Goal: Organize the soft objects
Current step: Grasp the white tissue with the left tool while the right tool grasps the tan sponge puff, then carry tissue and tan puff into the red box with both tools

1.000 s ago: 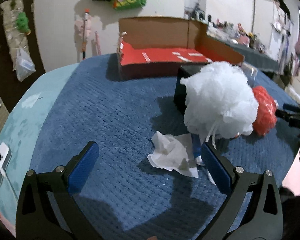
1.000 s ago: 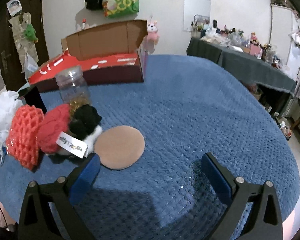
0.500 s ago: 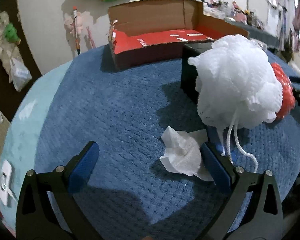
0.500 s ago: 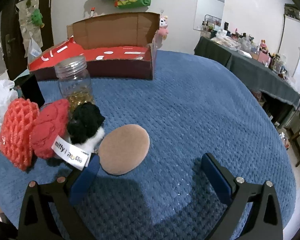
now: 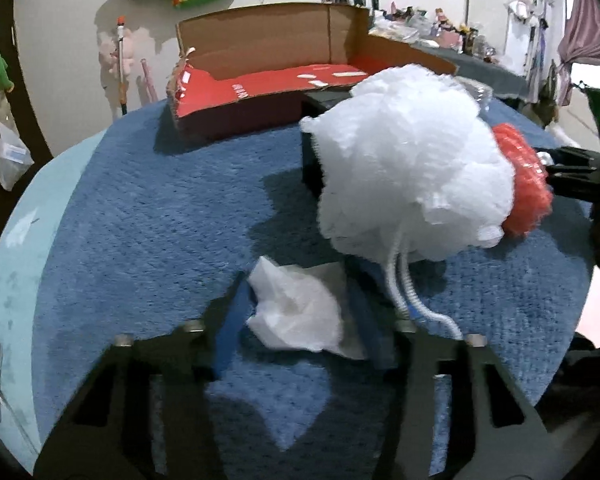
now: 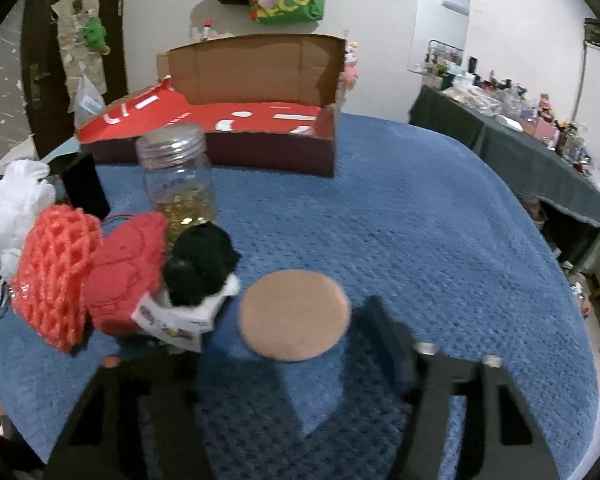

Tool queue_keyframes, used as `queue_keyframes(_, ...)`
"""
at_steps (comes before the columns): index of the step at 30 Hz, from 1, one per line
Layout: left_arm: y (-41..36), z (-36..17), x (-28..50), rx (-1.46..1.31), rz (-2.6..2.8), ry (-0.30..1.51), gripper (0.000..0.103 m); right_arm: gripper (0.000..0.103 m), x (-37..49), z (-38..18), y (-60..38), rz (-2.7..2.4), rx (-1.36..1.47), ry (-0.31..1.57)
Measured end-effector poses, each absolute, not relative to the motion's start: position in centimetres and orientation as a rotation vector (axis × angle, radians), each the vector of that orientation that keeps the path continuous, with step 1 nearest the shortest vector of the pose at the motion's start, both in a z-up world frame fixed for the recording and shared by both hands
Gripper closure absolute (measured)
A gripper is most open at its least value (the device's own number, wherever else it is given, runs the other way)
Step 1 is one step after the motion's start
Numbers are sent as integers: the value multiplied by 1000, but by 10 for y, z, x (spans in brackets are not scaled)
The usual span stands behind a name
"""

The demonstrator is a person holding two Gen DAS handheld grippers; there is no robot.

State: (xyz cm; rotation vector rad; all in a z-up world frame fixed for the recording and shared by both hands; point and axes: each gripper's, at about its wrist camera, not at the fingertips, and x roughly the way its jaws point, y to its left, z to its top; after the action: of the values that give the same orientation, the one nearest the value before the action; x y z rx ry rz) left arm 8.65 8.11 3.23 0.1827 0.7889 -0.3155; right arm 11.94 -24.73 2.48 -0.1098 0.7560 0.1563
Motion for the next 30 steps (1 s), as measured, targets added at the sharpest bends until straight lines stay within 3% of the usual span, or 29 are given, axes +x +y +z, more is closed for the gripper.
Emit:
queue_keyframes(6, 79, 36, 84, 160, -323, 781, 74, 50, 110, 34, -249, 162, -95, 699)
queue_keyframes(30, 109, 53, 104, 123, -241, 789, 75, 50, 124, 47, -275, 116, -62, 709)
